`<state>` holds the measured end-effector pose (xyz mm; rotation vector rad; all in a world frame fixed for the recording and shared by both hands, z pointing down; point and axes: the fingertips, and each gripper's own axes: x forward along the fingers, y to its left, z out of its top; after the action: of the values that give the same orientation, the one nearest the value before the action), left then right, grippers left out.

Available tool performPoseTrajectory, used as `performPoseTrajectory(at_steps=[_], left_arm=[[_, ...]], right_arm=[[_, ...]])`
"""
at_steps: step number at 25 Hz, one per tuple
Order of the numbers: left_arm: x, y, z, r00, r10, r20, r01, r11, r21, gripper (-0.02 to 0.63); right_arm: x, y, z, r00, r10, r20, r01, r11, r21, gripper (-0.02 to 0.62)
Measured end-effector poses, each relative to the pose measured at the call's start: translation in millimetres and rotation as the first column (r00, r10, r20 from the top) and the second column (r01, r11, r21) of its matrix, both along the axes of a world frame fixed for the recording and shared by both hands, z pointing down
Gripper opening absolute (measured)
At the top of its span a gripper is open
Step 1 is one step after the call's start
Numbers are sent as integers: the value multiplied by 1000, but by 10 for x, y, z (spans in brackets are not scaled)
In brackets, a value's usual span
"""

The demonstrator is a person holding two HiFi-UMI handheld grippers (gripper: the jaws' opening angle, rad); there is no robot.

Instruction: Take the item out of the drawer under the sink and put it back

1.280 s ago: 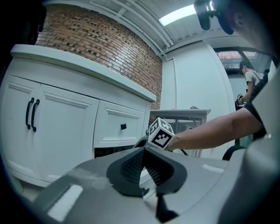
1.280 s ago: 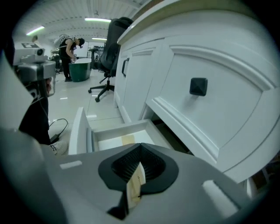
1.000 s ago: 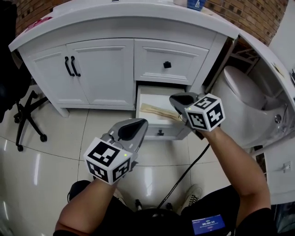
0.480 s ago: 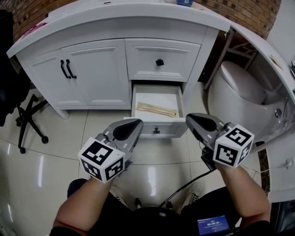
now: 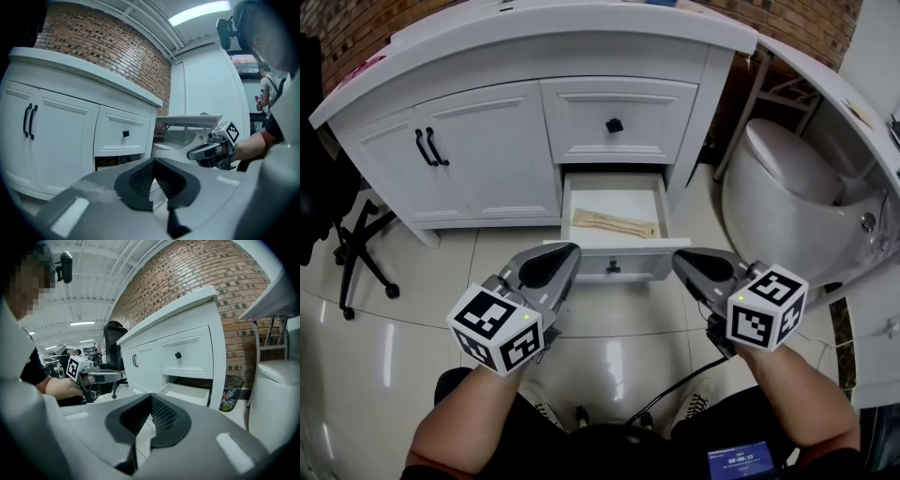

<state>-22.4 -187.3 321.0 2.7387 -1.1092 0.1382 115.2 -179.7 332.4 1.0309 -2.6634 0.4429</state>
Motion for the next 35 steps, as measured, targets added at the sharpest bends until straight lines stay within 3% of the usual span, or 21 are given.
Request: performPoseTrajectory(at_steps=[7, 19, 27, 35], left_arm=[[34, 29, -29, 1000, 0, 5, 0, 1000, 11, 6], [-66, 282, -254, 998, -17, -53, 17, 1000, 1, 6], [-8, 744, -413, 1000, 6, 1, -6, 999, 51, 6], [3, 934, -465, 1000, -5, -8, 5, 998, 69, 6]], right_arm=[[-83, 41, -91, 1000, -9, 0, 9, 1000, 26, 6], [-59, 338, -295, 1000, -1, -4, 1, 997, 72, 6], [-29, 728, -470, 1000, -1, 16, 0, 994, 110, 6], [77, 968, -514, 998, 51, 25, -54, 992, 117, 6]])
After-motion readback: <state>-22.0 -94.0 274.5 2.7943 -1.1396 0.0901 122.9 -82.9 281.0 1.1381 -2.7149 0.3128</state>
